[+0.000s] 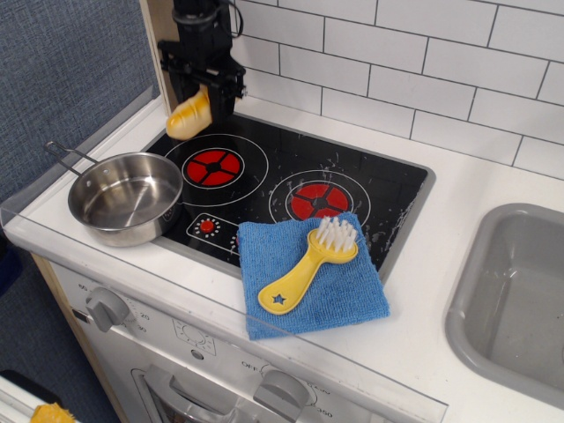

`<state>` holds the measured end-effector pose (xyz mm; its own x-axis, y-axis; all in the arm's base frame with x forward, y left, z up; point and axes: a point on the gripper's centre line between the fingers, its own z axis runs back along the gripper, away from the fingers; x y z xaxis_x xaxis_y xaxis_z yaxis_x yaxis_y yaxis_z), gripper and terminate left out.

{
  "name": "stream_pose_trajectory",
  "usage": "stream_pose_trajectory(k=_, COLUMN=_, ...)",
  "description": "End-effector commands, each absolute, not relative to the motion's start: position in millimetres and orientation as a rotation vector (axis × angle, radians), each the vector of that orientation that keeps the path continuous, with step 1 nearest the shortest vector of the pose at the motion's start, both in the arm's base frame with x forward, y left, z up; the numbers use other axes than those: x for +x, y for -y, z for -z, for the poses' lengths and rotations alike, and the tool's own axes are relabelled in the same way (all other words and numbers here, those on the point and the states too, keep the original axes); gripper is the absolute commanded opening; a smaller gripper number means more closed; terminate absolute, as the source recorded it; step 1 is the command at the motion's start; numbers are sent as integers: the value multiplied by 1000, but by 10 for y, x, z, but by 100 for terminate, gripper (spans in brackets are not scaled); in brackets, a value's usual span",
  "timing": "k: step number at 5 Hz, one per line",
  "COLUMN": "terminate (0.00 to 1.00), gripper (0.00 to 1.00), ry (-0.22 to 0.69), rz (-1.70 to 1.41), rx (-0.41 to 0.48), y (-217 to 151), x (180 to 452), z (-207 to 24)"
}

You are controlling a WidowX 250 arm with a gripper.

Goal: Place the bun in the back left.

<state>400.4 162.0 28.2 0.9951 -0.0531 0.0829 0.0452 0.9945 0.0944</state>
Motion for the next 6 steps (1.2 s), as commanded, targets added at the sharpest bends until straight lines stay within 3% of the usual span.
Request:
stream_pose_trajectory(k=1, terminate=0, gripper=100, ry=82, rz=-21, rx=99, y=-1823, x=3918, z=-362)
stream_pose_trajectory(k=2, terminate=0, gripper=100, ry=109, rz=-37, rx=91, y=-1829, x=3912, z=-494)
stream_pose_trajectory(k=4, terminate=0, gripper=100, ry=223, rz=-42, rx=89, y=-1802, x=3861, z=-1146)
stream_pose_trajectory(k=6, terminate=0, gripper=100, ry=185, rz=1, rx=118, y=-1673, x=3751, z=-1167)
